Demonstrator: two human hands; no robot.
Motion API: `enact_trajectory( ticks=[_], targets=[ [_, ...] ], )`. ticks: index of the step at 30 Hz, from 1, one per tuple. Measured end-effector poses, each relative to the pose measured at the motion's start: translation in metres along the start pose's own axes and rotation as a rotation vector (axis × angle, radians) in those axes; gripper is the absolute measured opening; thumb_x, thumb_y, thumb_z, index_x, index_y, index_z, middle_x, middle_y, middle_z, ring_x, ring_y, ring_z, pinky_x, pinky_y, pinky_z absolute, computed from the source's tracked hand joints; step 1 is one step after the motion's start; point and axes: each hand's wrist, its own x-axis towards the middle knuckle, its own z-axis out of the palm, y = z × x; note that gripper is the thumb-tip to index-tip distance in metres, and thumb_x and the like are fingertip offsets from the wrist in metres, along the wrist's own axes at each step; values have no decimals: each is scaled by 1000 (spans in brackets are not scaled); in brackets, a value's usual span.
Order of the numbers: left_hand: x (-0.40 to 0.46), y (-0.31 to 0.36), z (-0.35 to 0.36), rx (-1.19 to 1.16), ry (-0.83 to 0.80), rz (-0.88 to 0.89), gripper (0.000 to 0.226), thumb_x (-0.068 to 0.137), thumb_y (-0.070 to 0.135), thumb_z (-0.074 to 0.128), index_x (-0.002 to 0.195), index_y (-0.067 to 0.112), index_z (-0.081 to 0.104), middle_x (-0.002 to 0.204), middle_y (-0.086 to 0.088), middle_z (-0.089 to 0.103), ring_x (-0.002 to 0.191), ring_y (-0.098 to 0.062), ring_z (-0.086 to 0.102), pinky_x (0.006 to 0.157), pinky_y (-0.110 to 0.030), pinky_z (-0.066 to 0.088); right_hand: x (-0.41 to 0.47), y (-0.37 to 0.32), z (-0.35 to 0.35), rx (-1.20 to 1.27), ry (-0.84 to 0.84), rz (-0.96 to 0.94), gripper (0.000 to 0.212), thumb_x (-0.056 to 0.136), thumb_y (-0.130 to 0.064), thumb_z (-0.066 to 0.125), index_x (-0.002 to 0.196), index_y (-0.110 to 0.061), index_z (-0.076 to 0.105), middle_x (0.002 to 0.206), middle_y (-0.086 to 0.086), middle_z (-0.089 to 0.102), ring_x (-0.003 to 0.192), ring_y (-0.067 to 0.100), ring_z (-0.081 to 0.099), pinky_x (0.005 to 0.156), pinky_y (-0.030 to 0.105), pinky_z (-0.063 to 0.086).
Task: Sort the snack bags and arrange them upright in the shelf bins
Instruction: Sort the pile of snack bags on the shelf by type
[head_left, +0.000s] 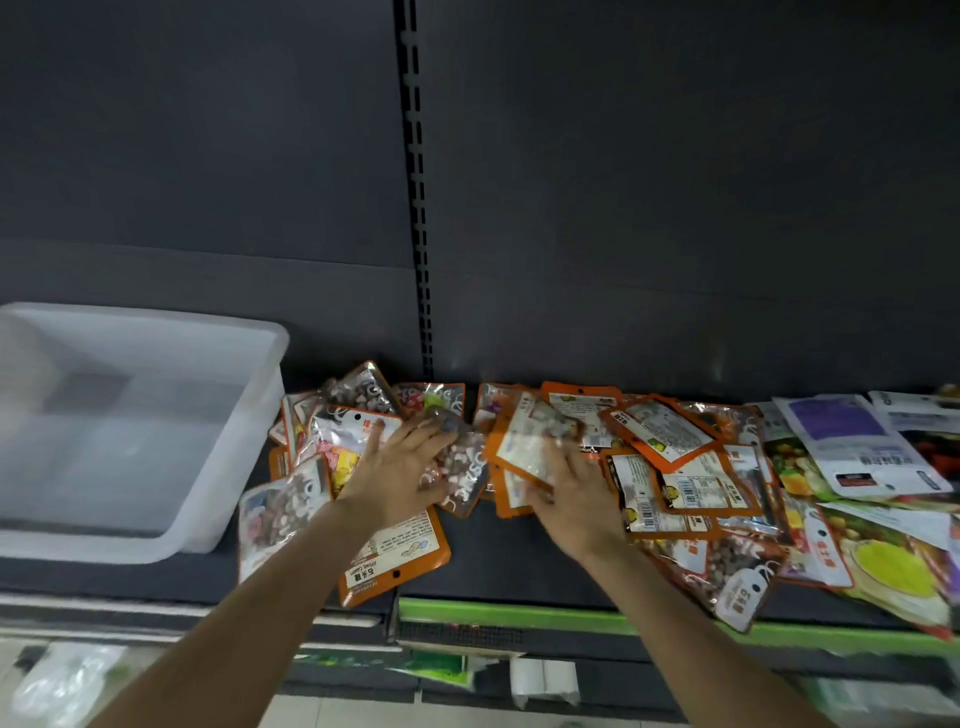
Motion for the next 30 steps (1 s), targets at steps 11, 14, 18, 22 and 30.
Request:
enact_trajectory(
  ticks=[11, 14, 18, 22, 30],
  targets=[
    [28, 62, 13, 98, -40, 124, 84, 85, 71, 39, 150, 36, 1, 159, 6, 7, 147, -21, 0, 118, -46, -3, 10, 55, -36, -315, 78, 317, 71, 94, -57, 33, 151, -27, 4, 157, 14, 6, 145, 35, -1, 117, 49, 4],
    [29, 56, 18, 255, -62, 21, 84, 85, 73, 35, 150, 36, -3, 159, 2, 9, 146, -27, 3, 116, -50, -4, 12, 66, -30, -280, -12, 297, 77, 90, -65, 32, 151, -30, 0, 159, 13, 1, 146, 35, 0, 118, 50, 9],
    [29, 59, 2, 277, -4, -73, 73, 90, 60, 44, 151, 30, 16, 159, -2, 7, 146, -28, -6, 116, -50, -5, 1, 46, -20, -79, -12, 44, 68, 94, -55, 41, 151, -31, 12, 158, -1, 14, 145, 20, 15, 117, 40, 20],
    [39, 80, -4, 46, 107, 137, 57, 96, 29, 44, 149, 21, 24, 159, -1, 12, 146, -20, 4, 119, -36, 4, -14, 47, -32, 272, 37, -67, 49, 97, -30, 50, 144, -31, 35, 142, -1, 47, 126, 16, 49, 100, 24, 40],
    [70, 127, 17, 273, -29, 264, 82, 84, 74, 34, 151, 35, 5, 160, 2, -6, 146, -24, -9, 115, -58, 0, -28, 109, -28, -25, 11, 418, 70, 92, -64, 20, 150, -33, -5, 159, 8, -12, 145, 32, -9, 119, 47, 3]
  ],
)
